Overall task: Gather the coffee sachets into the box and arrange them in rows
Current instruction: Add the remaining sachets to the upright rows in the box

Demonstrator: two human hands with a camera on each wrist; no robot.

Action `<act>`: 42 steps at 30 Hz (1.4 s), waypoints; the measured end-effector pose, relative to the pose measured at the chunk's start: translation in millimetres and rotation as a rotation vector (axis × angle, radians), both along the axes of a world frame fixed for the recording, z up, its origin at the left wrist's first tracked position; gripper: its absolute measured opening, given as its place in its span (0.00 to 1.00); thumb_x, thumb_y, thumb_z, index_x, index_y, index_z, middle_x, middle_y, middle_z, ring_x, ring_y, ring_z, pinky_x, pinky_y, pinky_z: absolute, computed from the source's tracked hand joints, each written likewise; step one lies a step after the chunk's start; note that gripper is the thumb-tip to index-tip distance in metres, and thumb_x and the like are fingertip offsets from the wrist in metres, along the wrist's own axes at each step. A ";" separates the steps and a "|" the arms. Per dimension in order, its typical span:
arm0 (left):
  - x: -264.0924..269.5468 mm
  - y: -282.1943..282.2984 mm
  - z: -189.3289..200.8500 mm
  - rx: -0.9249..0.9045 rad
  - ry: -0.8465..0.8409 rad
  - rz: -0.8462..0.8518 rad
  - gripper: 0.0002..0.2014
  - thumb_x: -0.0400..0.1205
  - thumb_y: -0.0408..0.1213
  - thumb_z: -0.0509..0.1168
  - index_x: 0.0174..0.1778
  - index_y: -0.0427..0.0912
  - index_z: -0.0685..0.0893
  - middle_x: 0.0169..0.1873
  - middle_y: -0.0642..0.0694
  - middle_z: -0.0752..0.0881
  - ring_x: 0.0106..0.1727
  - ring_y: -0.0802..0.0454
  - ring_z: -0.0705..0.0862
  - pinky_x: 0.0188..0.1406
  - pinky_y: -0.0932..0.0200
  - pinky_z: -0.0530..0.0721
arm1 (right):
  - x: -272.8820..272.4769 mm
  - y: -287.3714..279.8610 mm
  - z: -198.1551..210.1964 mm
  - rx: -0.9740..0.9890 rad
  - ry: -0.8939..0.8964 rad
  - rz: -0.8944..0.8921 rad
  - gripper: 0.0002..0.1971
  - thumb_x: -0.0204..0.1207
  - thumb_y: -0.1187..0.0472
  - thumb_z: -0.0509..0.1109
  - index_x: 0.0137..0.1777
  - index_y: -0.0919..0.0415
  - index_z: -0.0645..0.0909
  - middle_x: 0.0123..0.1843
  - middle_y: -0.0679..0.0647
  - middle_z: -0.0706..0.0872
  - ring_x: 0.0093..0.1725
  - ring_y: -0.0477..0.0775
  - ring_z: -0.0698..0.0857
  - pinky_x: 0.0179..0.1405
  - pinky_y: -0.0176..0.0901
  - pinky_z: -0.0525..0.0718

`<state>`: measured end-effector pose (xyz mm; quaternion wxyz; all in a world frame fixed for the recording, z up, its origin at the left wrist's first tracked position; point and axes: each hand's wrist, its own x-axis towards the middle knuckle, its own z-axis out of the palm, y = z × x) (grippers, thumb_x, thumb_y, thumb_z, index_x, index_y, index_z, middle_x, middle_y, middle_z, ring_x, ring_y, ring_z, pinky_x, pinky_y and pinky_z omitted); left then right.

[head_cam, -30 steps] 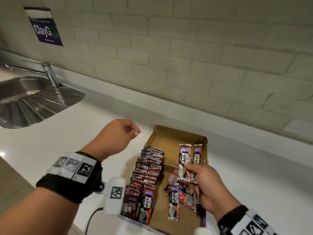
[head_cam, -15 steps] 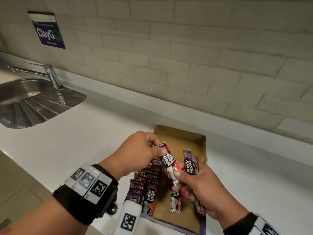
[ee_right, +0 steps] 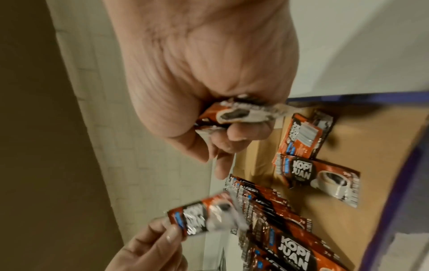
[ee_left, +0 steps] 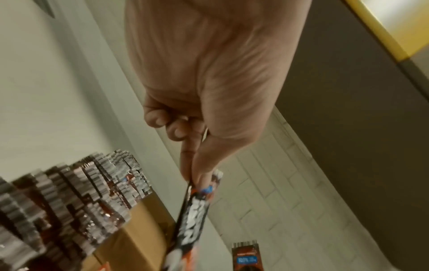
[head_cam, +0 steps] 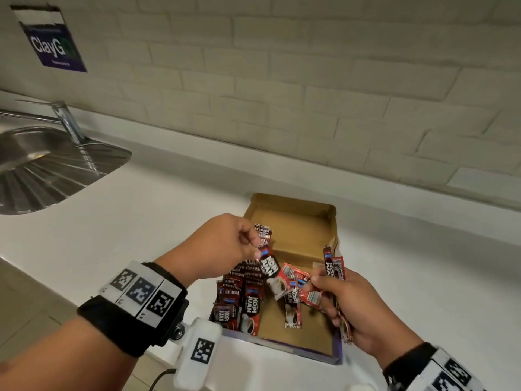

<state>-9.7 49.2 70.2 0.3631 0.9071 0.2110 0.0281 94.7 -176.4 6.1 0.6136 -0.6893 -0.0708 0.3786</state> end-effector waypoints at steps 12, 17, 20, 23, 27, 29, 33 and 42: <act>16.3 -6.7 -37.6 0.350 0.401 -0.335 0.02 0.81 0.39 0.73 0.48 0.49 0.90 0.45 0.53 0.90 0.46 0.55 0.84 0.42 0.60 0.79 | -8.4 -14.3 -10.8 -0.012 0.122 0.071 0.20 0.81 0.76 0.54 0.65 0.65 0.82 0.55 0.61 0.94 0.48 0.64 0.94 0.15 0.38 0.69; 16.8 -4.1 -45.0 0.421 0.387 -0.351 0.05 0.81 0.39 0.71 0.43 0.49 0.92 0.43 0.54 0.90 0.46 0.55 0.86 0.43 0.58 0.81 | -12.9 -16.1 -7.3 -0.006 0.107 0.077 0.18 0.86 0.75 0.57 0.66 0.56 0.78 0.56 0.58 0.95 0.54 0.64 0.94 0.15 0.37 0.71; 15.0 -2.0 -44.3 0.397 0.385 -0.352 0.05 0.82 0.42 0.71 0.48 0.51 0.93 0.48 0.55 0.90 0.49 0.56 0.85 0.51 0.56 0.84 | -14.2 -16.9 -6.8 -0.001 0.080 0.085 0.16 0.86 0.74 0.59 0.66 0.57 0.79 0.55 0.58 0.95 0.54 0.65 0.94 0.15 0.38 0.70; 8.2 8.7 -31.7 0.295 0.251 -0.232 0.07 0.83 0.43 0.71 0.54 0.55 0.91 0.51 0.60 0.84 0.52 0.59 0.81 0.59 0.58 0.81 | -12.8 -17.7 -10.0 0.004 0.070 0.100 0.16 0.86 0.74 0.60 0.67 0.58 0.79 0.56 0.58 0.94 0.56 0.69 0.93 0.16 0.38 0.70; -15.8 28.2 -13.8 0.263 0.154 -0.113 0.05 0.85 0.42 0.68 0.52 0.55 0.90 0.45 0.63 0.82 0.48 0.63 0.81 0.51 0.62 0.78 | -10.3 -18.4 -16.1 -0.036 0.066 0.095 0.16 0.86 0.72 0.61 0.69 0.57 0.79 0.56 0.57 0.95 0.56 0.66 0.93 0.18 0.39 0.73; -29.6 32.0 -12.9 0.278 0.157 -0.082 0.05 0.86 0.43 0.68 0.53 0.55 0.89 0.46 0.61 0.85 0.49 0.62 0.83 0.52 0.61 0.80 | -11.7 -16.7 -14.6 -0.034 0.083 0.100 0.15 0.87 0.72 0.62 0.68 0.57 0.80 0.55 0.56 0.95 0.54 0.63 0.94 0.18 0.38 0.72; -47.4 21.3 -21.8 0.255 0.162 -0.070 0.04 0.85 0.45 0.69 0.51 0.56 0.89 0.45 0.64 0.84 0.48 0.65 0.82 0.53 0.61 0.81 | -14.3 -11.4 -8.6 -0.025 0.072 0.152 0.14 0.86 0.71 0.63 0.67 0.59 0.81 0.56 0.56 0.95 0.52 0.61 0.95 0.16 0.38 0.70; -22.7 -27.5 -18.7 0.019 0.031 -0.077 0.07 0.82 0.52 0.71 0.52 0.56 0.89 0.43 0.60 0.88 0.44 0.67 0.85 0.45 0.68 0.81 | -18.8 2.3 3.6 -0.051 0.017 0.245 0.11 0.85 0.68 0.68 0.66 0.59 0.81 0.54 0.58 0.95 0.54 0.60 0.95 0.17 0.35 0.71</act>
